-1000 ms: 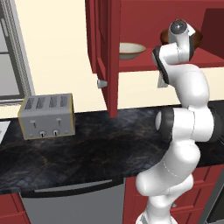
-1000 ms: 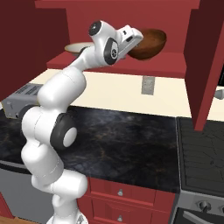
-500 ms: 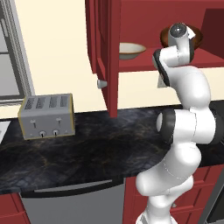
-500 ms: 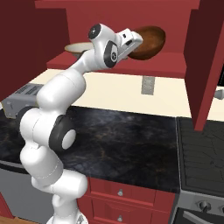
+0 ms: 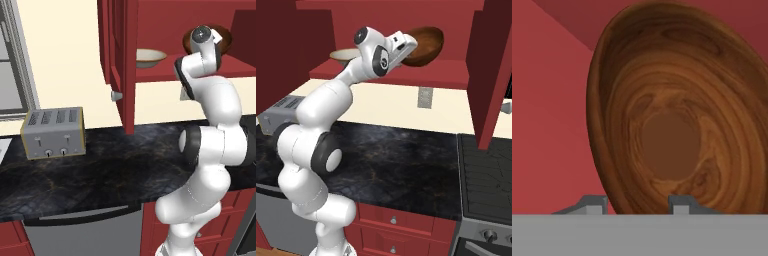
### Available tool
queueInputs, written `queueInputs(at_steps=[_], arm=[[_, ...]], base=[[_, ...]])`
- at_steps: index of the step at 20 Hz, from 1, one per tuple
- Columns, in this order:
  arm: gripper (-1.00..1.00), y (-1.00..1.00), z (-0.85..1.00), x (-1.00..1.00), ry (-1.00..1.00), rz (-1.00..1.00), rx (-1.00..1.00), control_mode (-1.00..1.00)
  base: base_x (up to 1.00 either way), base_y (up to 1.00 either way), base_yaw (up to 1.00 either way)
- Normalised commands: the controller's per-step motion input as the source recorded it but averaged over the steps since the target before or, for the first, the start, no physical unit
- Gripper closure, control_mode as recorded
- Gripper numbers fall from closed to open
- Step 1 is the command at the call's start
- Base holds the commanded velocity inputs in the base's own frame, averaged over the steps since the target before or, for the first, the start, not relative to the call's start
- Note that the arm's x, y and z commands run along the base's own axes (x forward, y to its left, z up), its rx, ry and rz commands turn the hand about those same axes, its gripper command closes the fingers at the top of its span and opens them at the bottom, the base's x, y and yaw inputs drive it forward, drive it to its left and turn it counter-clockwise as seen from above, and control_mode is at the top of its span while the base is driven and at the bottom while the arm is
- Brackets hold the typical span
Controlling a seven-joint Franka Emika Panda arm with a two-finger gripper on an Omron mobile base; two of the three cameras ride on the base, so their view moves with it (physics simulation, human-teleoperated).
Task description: Move the bowls from the cabinet to the plates on the dining table.
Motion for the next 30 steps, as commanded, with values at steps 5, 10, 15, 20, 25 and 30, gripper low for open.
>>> queueInputs(at_steps=[5,10,15,20,25,30], arm=[[1.00,0.00,0.02,-0.52,-0.04,0.00,-0.09,-1.00],[1.00,0.00,0.17,-0.76,0.01,0.00,-0.05,-1.00],[1.00,0.00,0.13,-0.79,0.04,0.00,-0.04,-1.00],[1.00,0.00,0.01,-0.81,0.06,0.00,-0.04,-1.00],[1.00,0.01,-0.01,-0.86,0.02,0.00,-0.01,-1.00],[1.00,0.16,0.00,-0.82,0.00,0.01,-0.01,-1.00]], base=[[0.00,0.00,0.00],[0.00,0.00,0.00],[0.00,0.00,0.00],[0.00,0.00,0.00],[0.00,0.00,0.00],[0.00,0.00,0.00]])
